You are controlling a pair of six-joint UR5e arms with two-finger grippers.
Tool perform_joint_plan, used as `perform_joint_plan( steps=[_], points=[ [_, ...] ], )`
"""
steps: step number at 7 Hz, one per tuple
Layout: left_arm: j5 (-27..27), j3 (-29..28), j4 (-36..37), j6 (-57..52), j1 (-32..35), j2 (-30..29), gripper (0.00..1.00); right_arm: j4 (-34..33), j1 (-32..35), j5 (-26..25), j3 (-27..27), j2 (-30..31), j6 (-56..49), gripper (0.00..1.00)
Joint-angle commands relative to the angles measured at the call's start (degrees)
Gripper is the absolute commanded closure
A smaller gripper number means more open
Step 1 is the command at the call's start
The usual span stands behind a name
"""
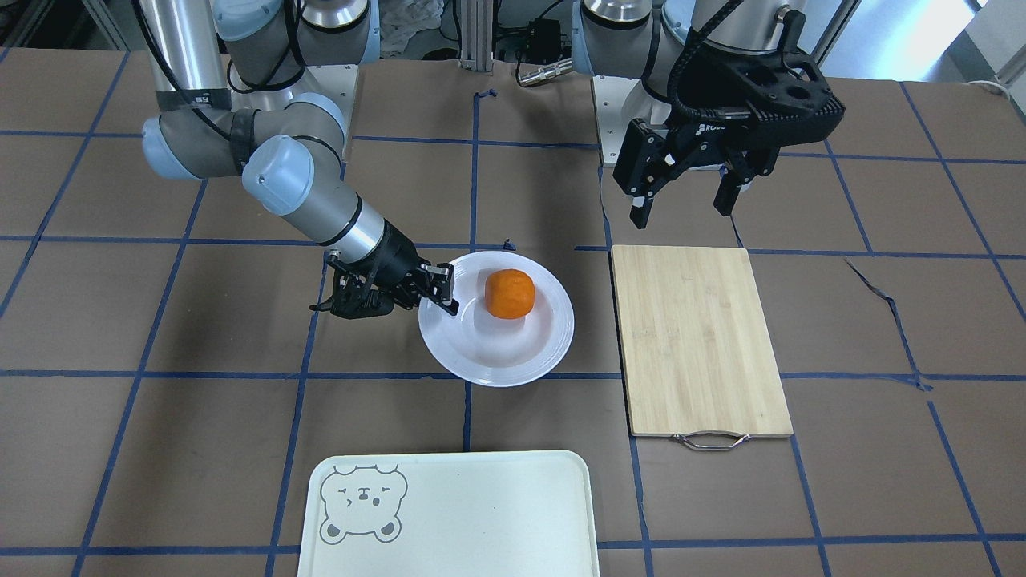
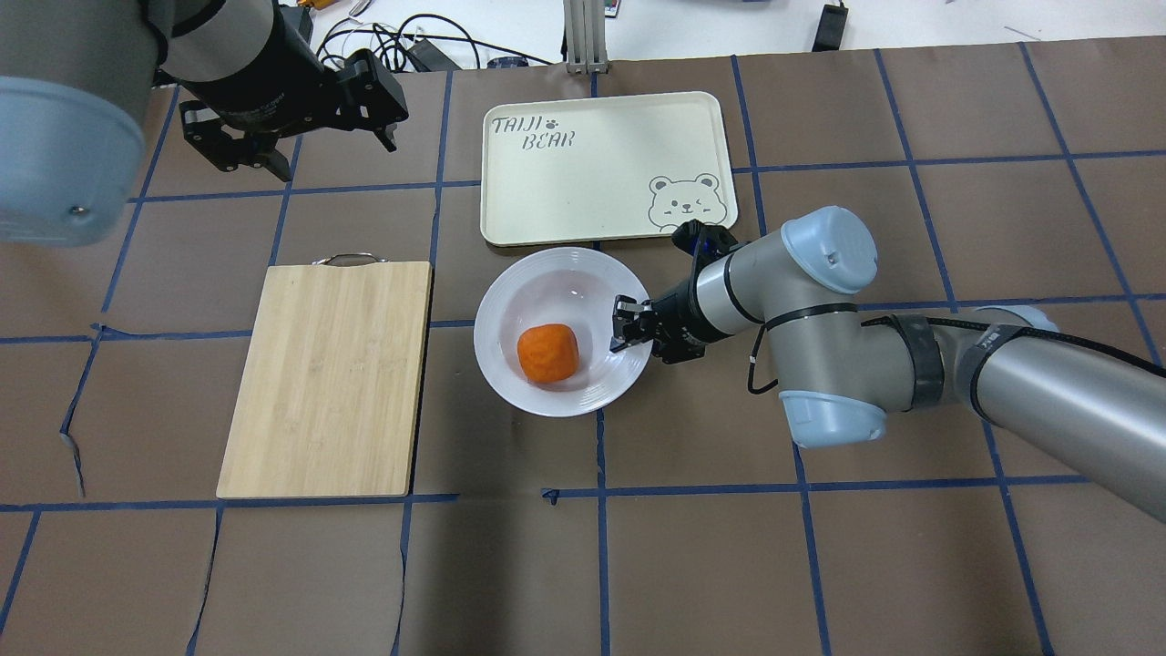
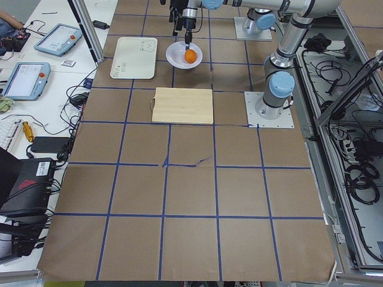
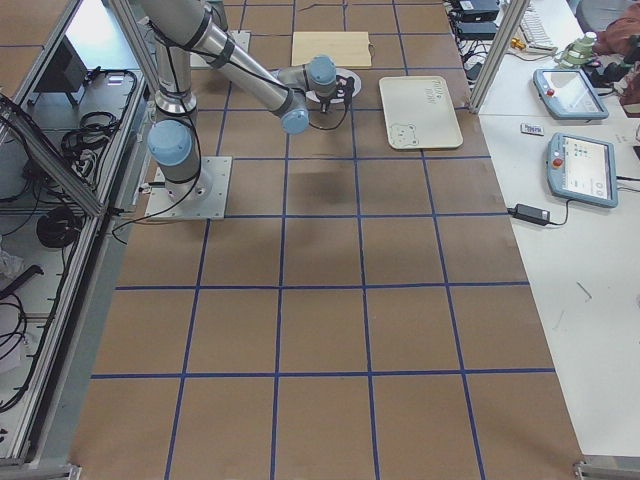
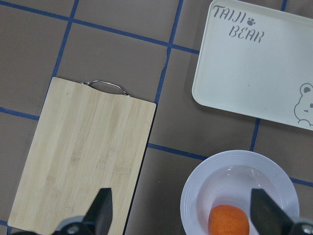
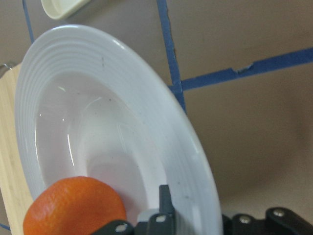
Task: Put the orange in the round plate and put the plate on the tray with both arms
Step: 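Slide the plate with the right gripper onto the bear tray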
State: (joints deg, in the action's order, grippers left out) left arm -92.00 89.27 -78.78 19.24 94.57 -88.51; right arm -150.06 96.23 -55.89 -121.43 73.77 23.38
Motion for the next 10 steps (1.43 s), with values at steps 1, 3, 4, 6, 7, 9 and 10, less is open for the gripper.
perform_joint_plan(
  steps=[1,3,4,6,7,9,10],
  points=[
    [-0.3,0.0,-0.1,0.0,0.0,0.0,0.00,6.5,-2.6,0.5,11.9,-4.2,1.8,1.00],
    [-0.4,0.0,-0.3,0.0,0.0,0.0,0.00,9.4,-2.8,0.1,29.3,-17.0,3.9,1.00],
    [-0.4,0.0,-0.5,0.1,0.0,0.0,0.00,11.7,-2.9,-0.6,37.0,-22.6,3.7,1.00],
    [-0.2,0.1,-0.6,0.1,0.0,0.0,0.00,15.9,-2.9,-5.4,43.7,-28.1,3.8,1.00],
    [-0.3,0.6,-0.6,0.1,0.0,-0.1,0.00,16.0,-2.9,-5.8,47.0,-30.8,4.9,1.00],
    [-0.4,0.1,-0.7,0.1,0.0,0.0,0.00,16.0,-3.0,-5.7,46.9,-30.5,5.7,0.66],
    [-0.4,0.0,-0.7,0.1,0.0,0.1,0.00,15.5,-3.0,-6.1,47.1,-30.4,8.1,0.01]
  ],
)
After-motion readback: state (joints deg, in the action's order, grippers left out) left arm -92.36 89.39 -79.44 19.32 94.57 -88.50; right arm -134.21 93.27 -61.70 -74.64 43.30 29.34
